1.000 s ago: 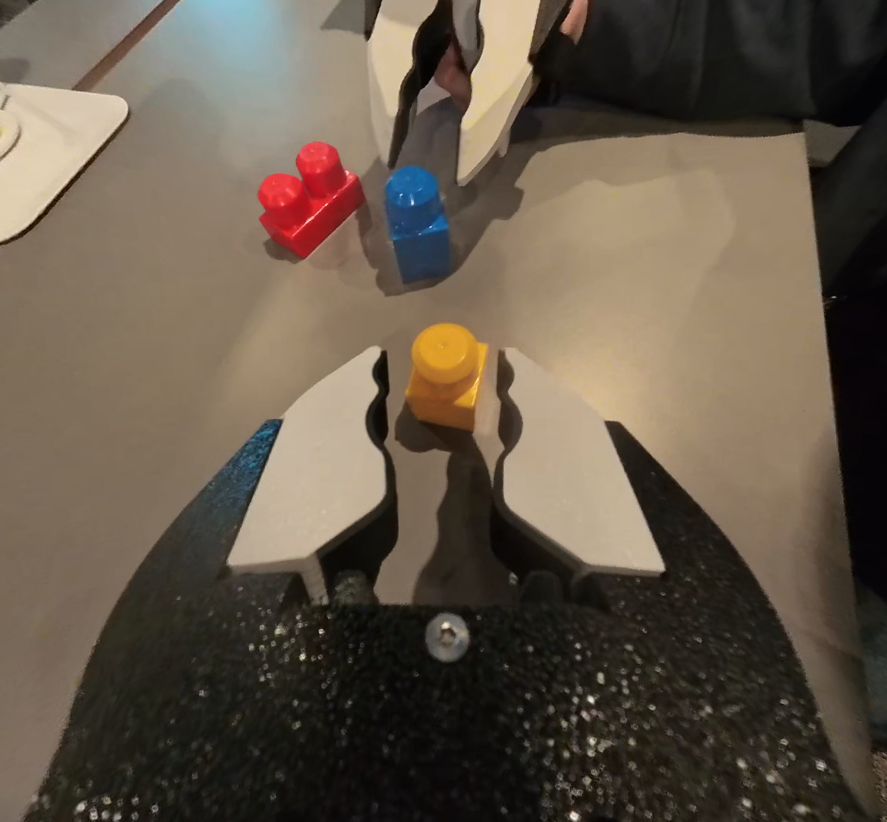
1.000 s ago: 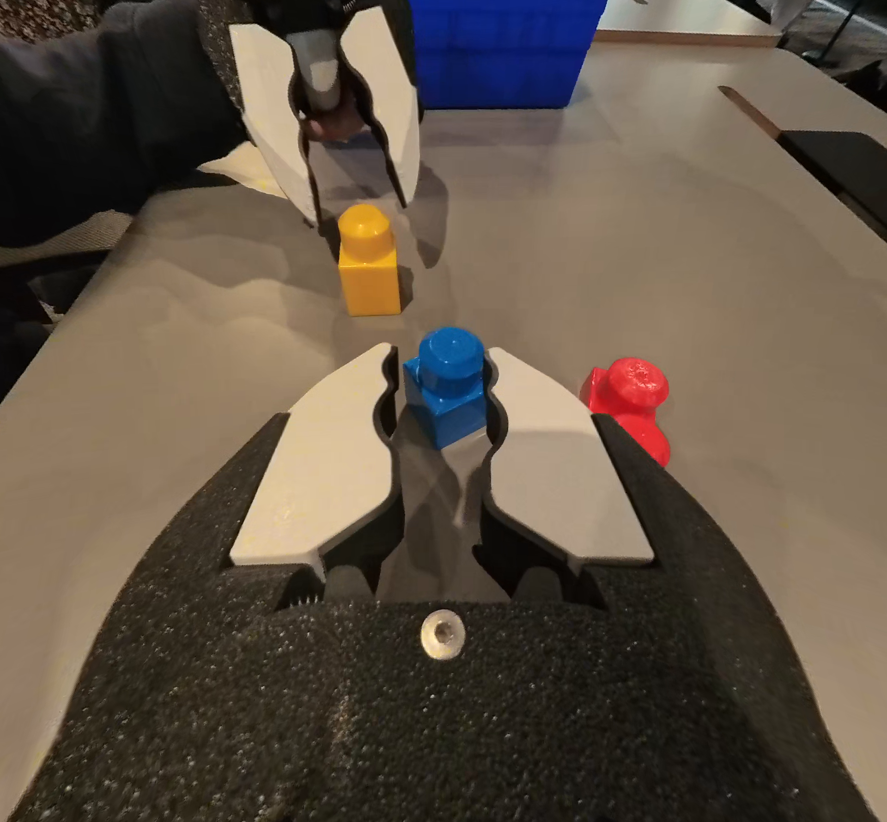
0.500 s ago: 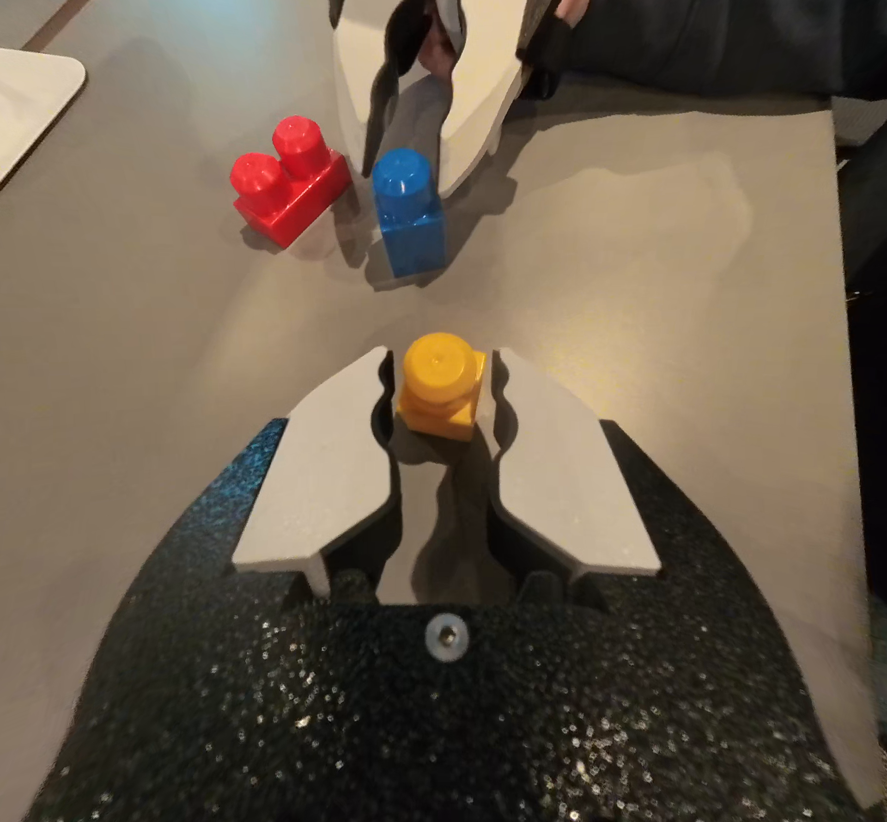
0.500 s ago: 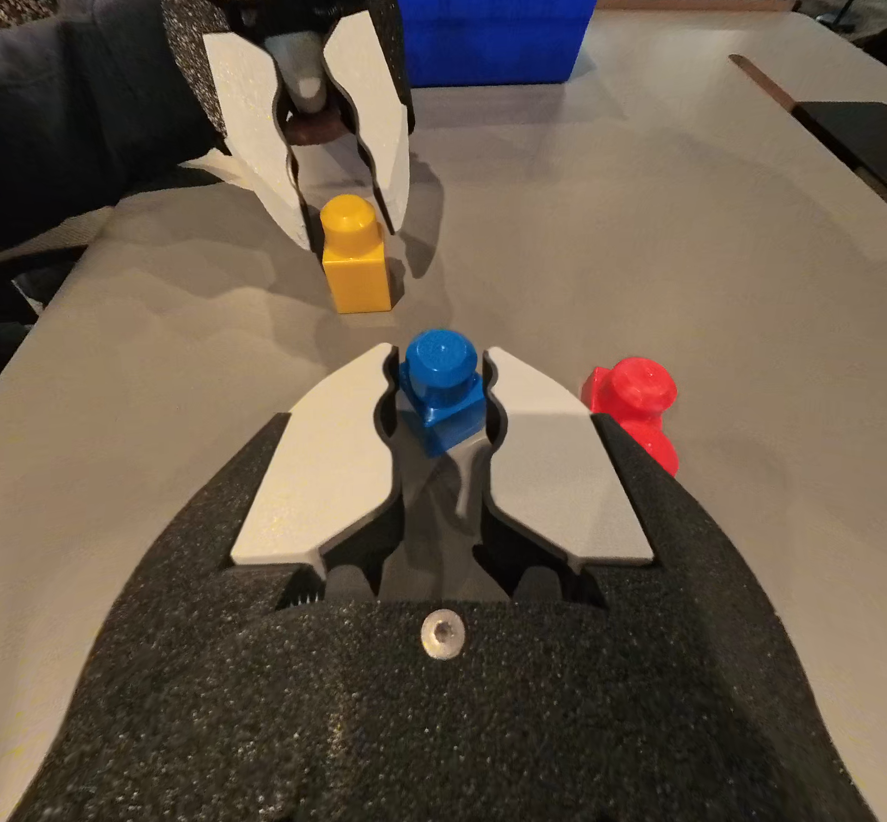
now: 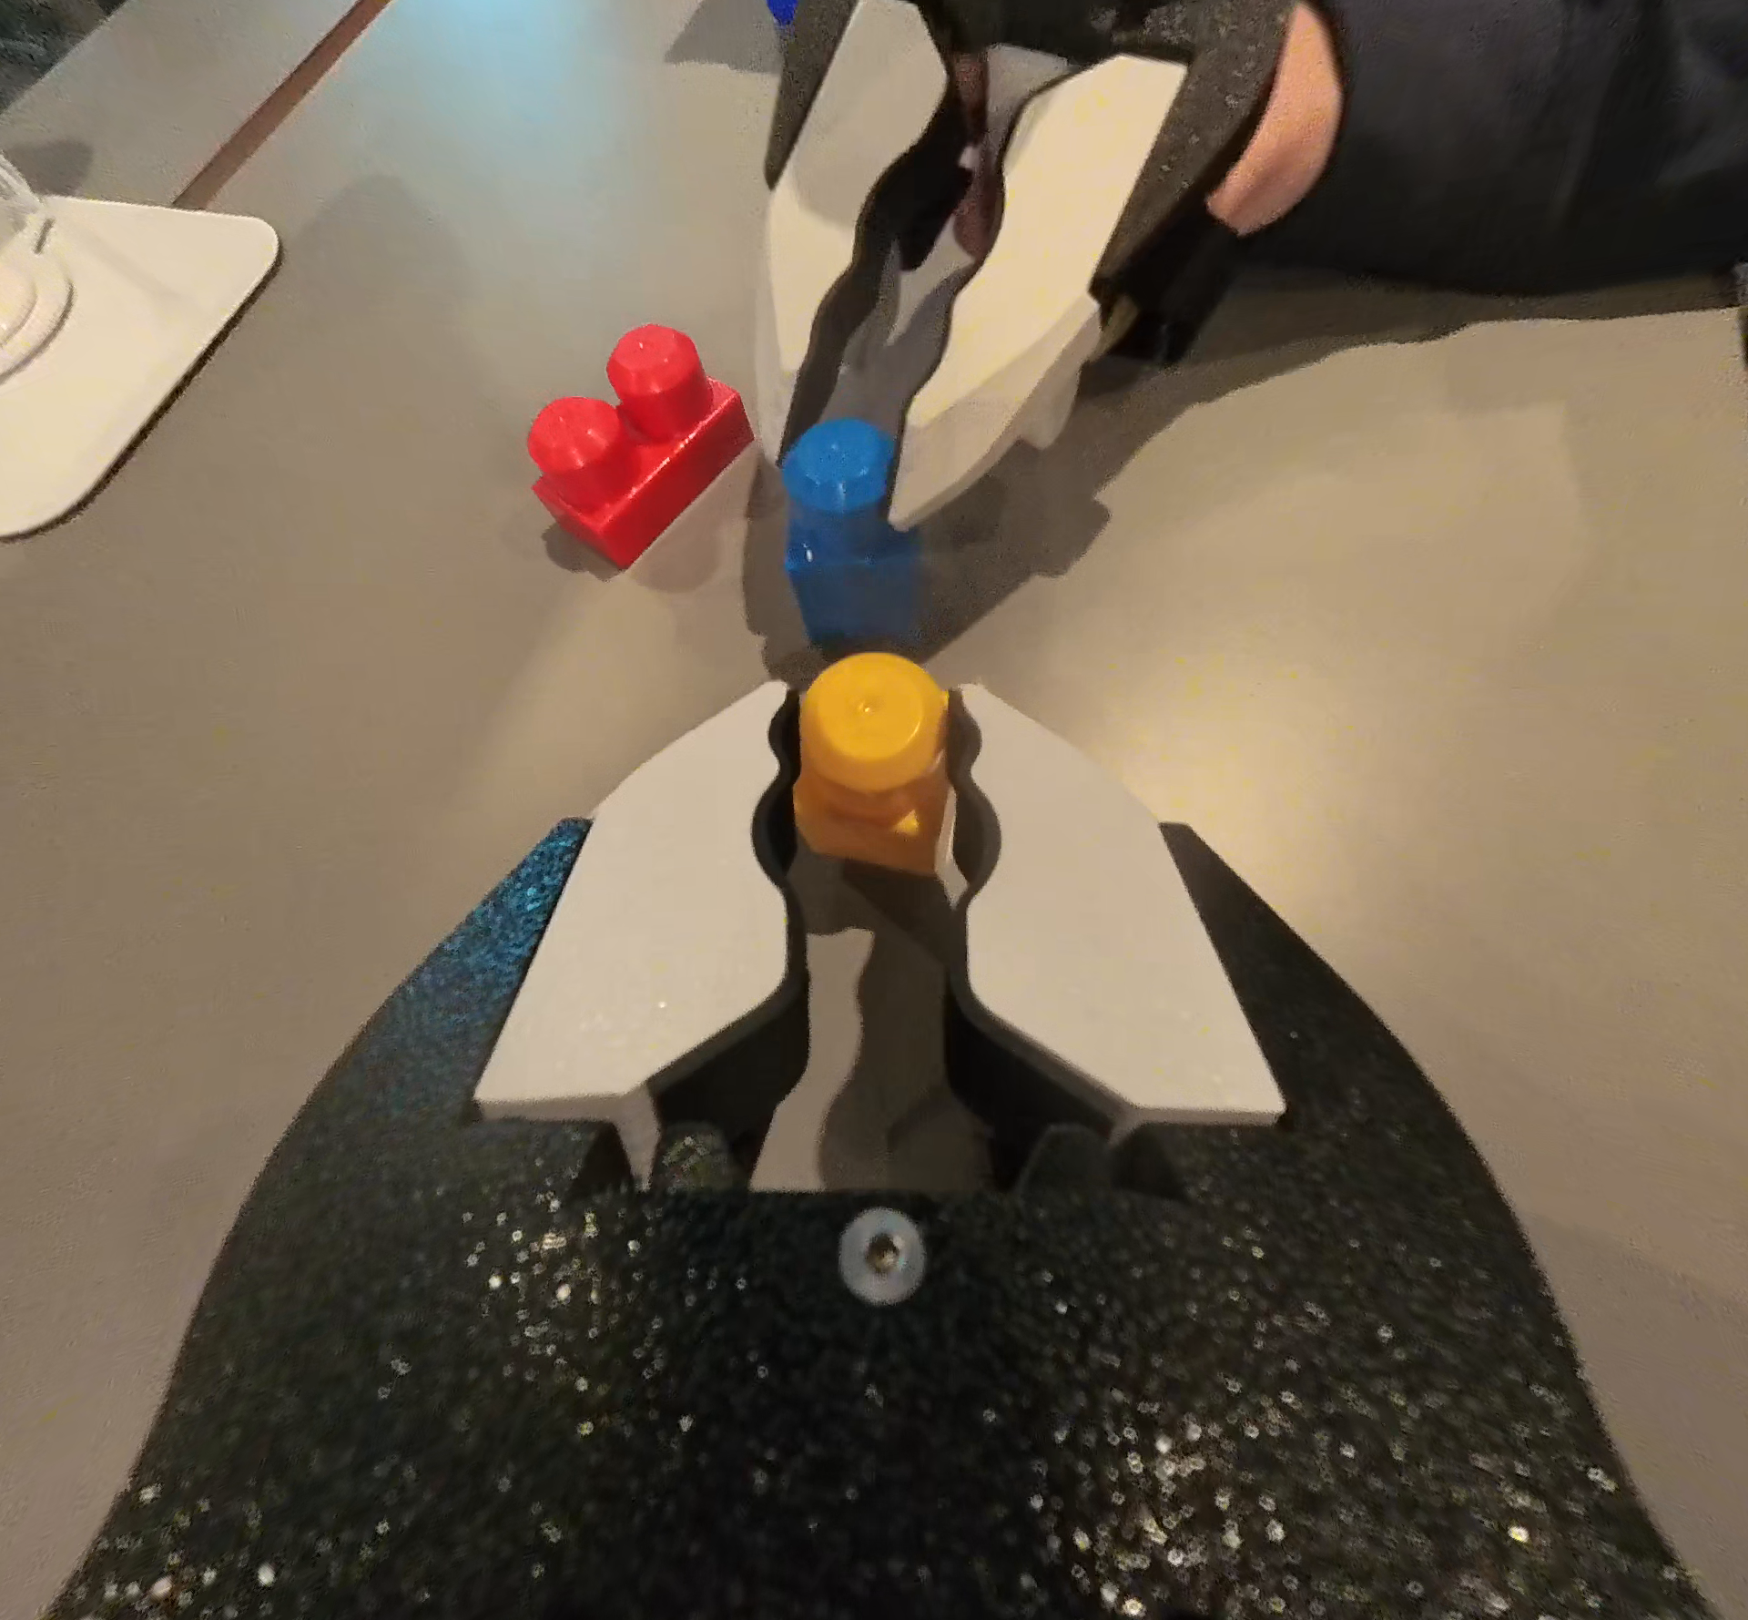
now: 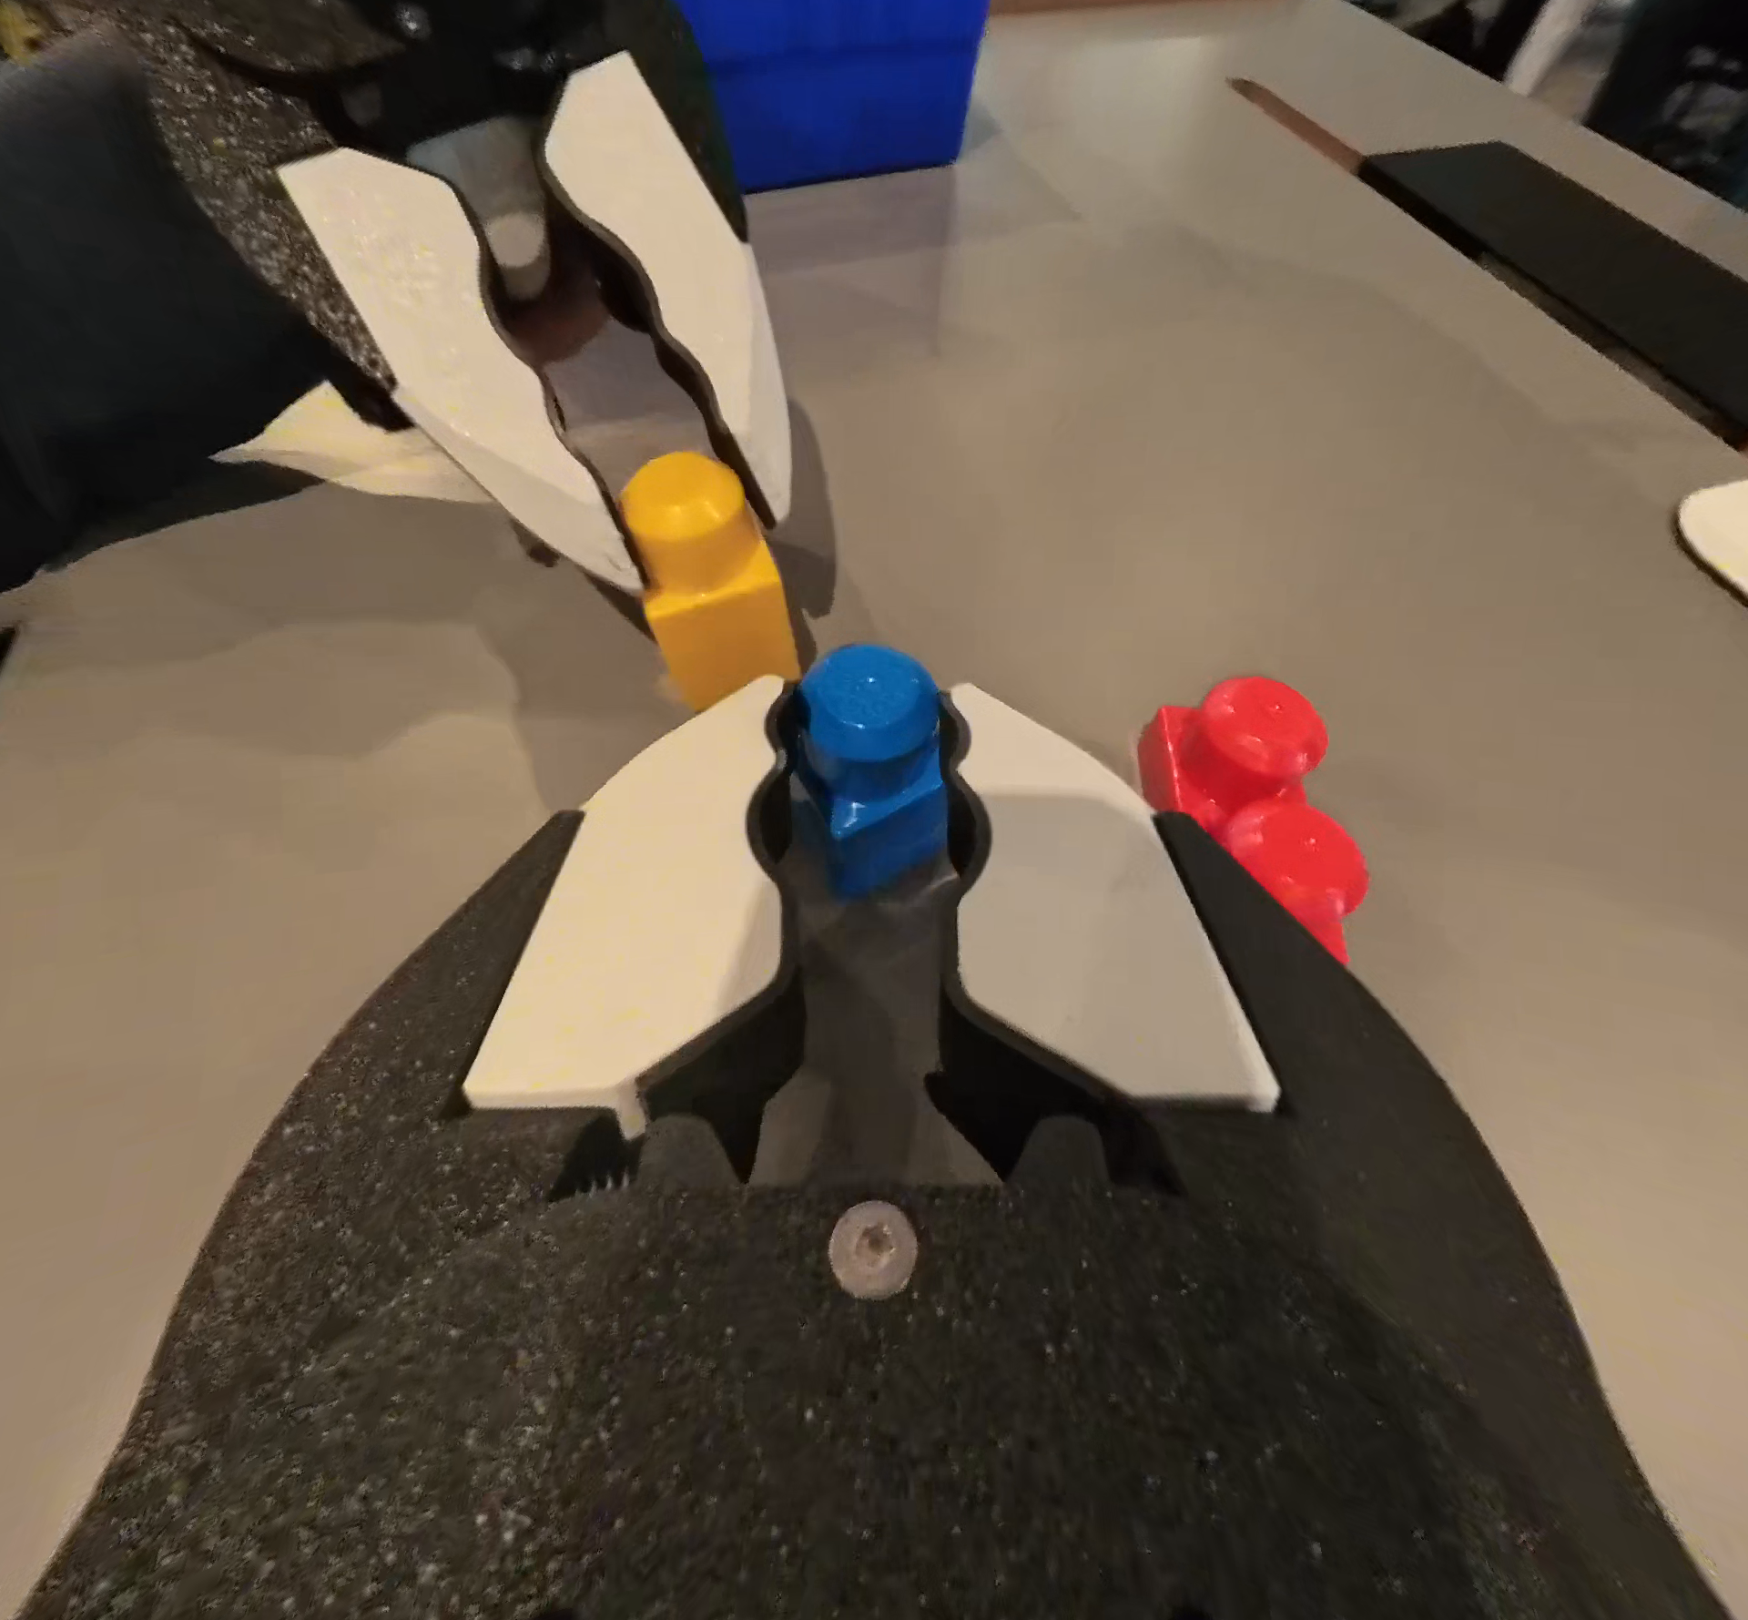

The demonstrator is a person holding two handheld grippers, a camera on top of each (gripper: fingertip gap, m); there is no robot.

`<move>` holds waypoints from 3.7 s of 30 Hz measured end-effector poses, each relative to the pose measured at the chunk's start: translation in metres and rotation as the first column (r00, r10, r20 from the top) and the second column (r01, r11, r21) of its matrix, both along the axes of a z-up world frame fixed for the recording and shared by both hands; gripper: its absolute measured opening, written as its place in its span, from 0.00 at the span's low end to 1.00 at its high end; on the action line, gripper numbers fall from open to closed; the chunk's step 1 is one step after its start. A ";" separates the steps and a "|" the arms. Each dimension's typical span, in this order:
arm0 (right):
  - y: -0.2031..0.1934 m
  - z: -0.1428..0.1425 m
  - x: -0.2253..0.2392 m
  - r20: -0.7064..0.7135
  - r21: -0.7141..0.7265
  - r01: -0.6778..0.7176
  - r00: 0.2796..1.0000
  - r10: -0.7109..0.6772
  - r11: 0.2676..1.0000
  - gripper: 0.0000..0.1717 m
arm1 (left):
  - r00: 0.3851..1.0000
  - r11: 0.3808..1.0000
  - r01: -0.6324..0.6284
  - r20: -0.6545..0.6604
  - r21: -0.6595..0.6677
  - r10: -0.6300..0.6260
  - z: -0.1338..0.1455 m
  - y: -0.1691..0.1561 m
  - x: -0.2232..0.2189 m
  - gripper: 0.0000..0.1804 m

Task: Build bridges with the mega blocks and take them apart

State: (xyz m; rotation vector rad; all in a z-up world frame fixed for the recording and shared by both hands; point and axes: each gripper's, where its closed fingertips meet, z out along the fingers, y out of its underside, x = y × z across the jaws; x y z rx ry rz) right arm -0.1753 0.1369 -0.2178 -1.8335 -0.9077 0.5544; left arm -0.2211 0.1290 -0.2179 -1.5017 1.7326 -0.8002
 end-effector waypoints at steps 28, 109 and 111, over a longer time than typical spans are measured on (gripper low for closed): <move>-0.003 0.031 0.022 -0.112 0.089 0.160 0.982 -0.150 0.983 0.22 | 0.998 0.997 -0.004 0.059 -0.079 0.009 0.006 0.004 0.015 0.28; -0.008 0.061 0.031 -0.183 0.251 0.204 0.970 -0.161 0.946 0.23 | 0.960 0.971 -0.232 0.146 -0.062 0.238 0.023 0.011 -0.009 0.46; -0.007 0.061 0.031 -0.178 0.255 0.206 0.970 -0.163 0.945 0.24 | 0.957 0.969 -0.243 0.151 -0.052 0.248 0.022 0.012 -0.009 0.47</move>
